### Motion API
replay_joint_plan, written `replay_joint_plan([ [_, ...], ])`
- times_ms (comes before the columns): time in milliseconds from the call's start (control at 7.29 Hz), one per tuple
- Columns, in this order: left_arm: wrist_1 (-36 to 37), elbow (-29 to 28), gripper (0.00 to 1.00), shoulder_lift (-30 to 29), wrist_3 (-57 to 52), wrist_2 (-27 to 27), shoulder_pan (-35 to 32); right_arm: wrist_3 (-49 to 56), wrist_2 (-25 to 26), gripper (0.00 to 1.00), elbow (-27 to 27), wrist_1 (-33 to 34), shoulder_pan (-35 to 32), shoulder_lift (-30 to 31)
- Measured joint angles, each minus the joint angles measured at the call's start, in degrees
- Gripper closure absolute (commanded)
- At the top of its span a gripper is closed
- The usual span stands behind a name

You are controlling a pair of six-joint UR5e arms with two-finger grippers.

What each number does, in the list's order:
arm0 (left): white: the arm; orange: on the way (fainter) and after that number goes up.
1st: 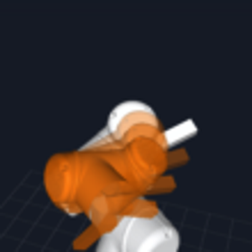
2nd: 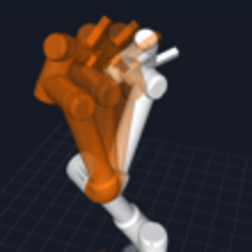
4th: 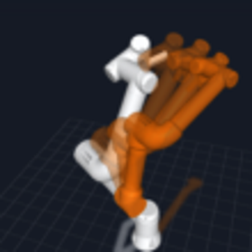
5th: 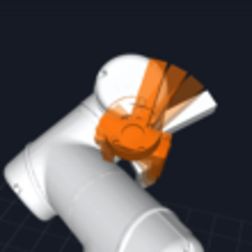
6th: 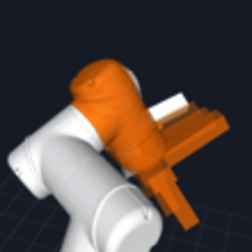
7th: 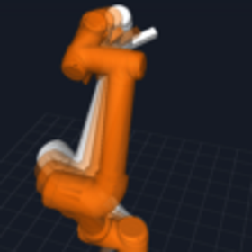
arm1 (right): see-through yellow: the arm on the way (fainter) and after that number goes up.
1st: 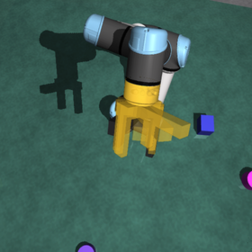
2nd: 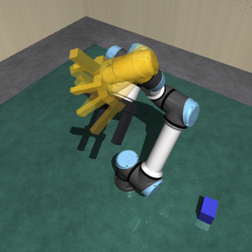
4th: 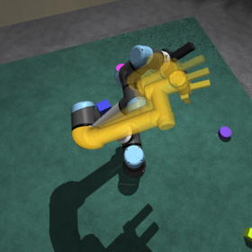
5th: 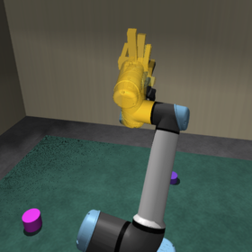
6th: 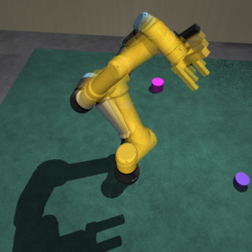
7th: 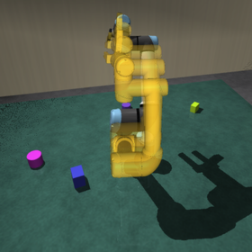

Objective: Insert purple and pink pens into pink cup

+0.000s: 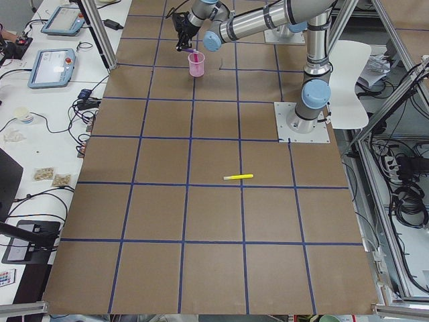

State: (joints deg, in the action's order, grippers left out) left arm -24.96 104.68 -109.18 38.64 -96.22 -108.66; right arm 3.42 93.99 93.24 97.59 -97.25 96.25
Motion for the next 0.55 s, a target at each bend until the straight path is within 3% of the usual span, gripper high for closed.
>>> replay_joint_plan([
  [548, 3.9, 2.47, 1.0, -0.11, 0.04, -4.29, -1.92, -14.44, 0.05, 0.0, 0.09, 0.47, 0.03, 0.29],
])
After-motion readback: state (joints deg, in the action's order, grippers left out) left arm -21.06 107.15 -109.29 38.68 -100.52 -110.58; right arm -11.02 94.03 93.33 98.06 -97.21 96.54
